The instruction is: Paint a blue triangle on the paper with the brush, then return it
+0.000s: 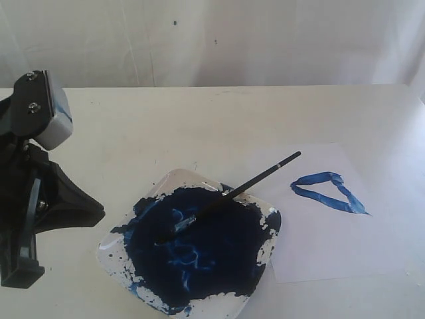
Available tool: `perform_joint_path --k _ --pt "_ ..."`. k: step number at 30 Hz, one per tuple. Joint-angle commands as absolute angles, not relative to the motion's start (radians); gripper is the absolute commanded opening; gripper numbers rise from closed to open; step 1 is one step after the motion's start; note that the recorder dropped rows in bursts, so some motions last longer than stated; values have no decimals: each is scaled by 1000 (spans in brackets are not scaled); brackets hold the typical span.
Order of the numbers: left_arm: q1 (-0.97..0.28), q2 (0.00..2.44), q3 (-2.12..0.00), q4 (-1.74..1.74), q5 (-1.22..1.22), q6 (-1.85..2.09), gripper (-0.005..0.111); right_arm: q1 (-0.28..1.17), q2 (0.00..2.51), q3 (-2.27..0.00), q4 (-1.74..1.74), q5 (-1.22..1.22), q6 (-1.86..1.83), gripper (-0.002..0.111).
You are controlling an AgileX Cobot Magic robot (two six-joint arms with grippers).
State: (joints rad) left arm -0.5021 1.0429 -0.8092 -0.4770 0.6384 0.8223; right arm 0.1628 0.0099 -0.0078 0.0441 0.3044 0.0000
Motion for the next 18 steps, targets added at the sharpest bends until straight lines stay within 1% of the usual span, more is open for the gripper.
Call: perform_joint_path --k 1,18 --pt "-501 1036 -802 -494 647 815 0 130 0 0 35 339 0 0" --pt "-501 1036 -802 -494 647 815 0 78 0 0 29 341 5 0"
